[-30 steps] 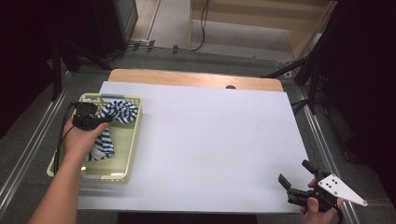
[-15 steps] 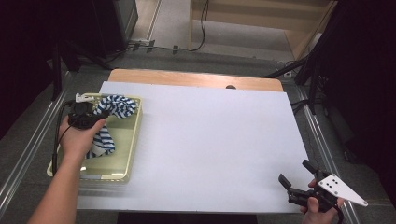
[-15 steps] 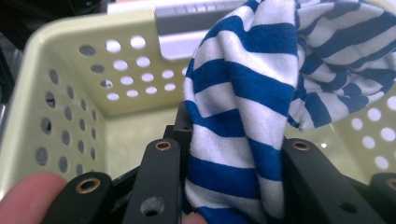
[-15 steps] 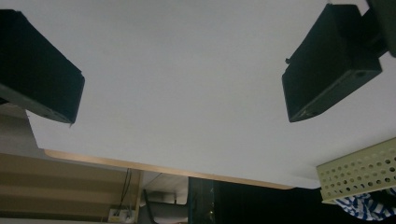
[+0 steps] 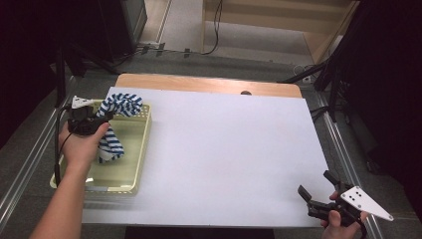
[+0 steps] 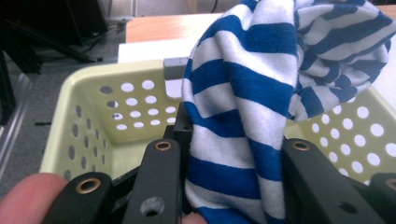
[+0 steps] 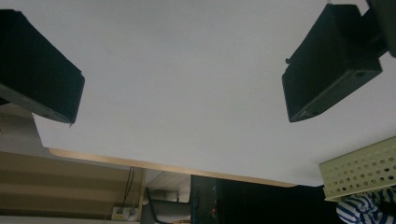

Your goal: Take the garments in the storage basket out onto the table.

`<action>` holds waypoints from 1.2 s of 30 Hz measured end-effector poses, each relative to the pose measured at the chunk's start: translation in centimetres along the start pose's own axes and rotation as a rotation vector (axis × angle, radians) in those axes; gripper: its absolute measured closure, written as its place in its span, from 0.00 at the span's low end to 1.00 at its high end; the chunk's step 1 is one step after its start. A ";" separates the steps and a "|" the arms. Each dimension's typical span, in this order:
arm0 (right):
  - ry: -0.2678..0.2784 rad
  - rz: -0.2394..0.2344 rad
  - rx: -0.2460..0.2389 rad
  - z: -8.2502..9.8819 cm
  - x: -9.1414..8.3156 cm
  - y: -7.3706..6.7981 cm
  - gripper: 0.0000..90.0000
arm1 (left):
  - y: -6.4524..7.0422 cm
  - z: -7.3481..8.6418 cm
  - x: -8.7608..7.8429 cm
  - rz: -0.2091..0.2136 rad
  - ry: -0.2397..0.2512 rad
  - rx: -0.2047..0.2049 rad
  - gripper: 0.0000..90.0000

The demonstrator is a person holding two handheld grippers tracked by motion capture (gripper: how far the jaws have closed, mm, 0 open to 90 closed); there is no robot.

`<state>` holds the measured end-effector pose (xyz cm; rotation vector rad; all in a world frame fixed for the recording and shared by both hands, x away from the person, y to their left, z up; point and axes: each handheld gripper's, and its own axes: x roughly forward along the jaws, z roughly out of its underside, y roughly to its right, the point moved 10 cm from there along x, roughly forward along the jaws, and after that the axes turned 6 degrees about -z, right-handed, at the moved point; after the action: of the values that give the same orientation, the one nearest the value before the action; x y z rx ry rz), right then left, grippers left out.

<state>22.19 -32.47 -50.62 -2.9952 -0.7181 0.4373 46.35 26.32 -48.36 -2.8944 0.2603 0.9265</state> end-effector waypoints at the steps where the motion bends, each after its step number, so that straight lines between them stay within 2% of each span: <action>1: 0.001 0.000 0.000 0.0 0.0 0.0 0.00 | 0.0 -0.1 0.0 0.000 0.006 -0.002 0.78; 12: 0.001 0.002 0.002 0.1 -0.1 0.2 0.00 | -0.1 -0.9 -0.8 -0.008 0.063 -0.019 0.78; 16: 0.010 0.013 0.004 0.1 -0.1 0.4 0.00 | 0.0 -1.0 -1.0 -0.006 0.069 -0.017 0.78; 23: 0.011 0.021 0.014 0.2 -0.1 0.7 0.00 | -0.1 -1.5 -1.3 0.000 0.096 -0.044 0.78; 30: 0.013 0.023 0.014 0.3 -0.1 0.8 0.00 | 0.0 -2.0 -1.8 0.001 0.124 -0.048 0.78; 36: 0.016 0.020 0.015 0.3 0.0 0.8 0.00 | 0.1 -2.9 -2.4 0.009 0.158 -0.074 0.78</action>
<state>22.42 -33.24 -51.00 -2.9906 -0.6809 0.4176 46.00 26.11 -44.63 -3.0410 0.2558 0.7238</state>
